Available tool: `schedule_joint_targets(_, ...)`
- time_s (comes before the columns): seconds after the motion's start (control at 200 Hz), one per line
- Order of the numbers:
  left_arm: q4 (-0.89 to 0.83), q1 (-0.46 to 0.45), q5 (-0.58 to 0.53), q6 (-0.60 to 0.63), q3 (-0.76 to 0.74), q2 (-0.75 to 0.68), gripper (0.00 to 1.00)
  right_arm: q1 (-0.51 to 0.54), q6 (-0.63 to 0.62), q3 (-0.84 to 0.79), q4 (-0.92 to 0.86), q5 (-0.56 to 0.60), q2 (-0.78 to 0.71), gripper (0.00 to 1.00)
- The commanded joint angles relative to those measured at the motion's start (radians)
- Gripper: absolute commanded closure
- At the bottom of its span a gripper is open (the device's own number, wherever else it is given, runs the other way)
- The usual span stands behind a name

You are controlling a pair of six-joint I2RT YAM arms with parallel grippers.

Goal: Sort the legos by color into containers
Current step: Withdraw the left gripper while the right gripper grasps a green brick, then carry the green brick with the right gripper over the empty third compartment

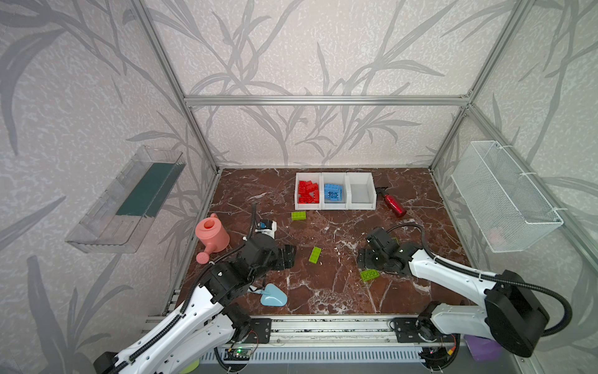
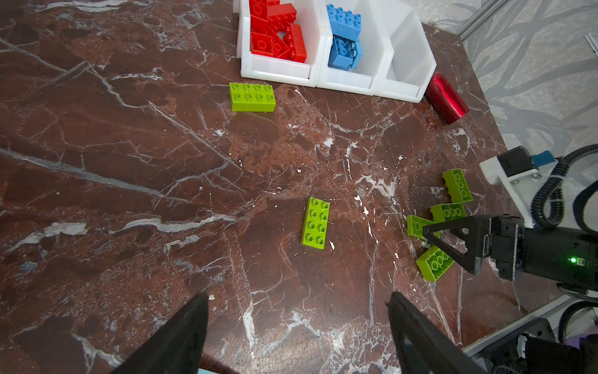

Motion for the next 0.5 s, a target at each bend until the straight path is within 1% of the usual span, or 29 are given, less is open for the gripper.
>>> schedule_joint_targets(0.0, 0.017, -0.005, 0.017, -0.018, -0.02, -0.01, 0.13, 0.008, 0.043, 0.013, 0.014, 0.014, 0.046, 0.08)
schedule_joint_targets(0.235, 0.019, -0.006, 0.027, -0.029, -0.038, -0.04, 0.13, 0.038, 0.036, 0.088, 0.009, 0.033, 0.171, 0.12)
schedule_joint_targets(0.395, 0.018, -0.008, 0.023, -0.031, -0.04, -0.054, 0.13, 0.104, 0.034, 0.16, -0.063, 0.123, 0.243, 0.15)
schedule_joint_targets(0.495, 0.021, -0.009, 0.026, -0.031, -0.044, -0.053, 0.13, 0.122, 0.05, 0.182, -0.091, 0.152, 0.27, 0.16)
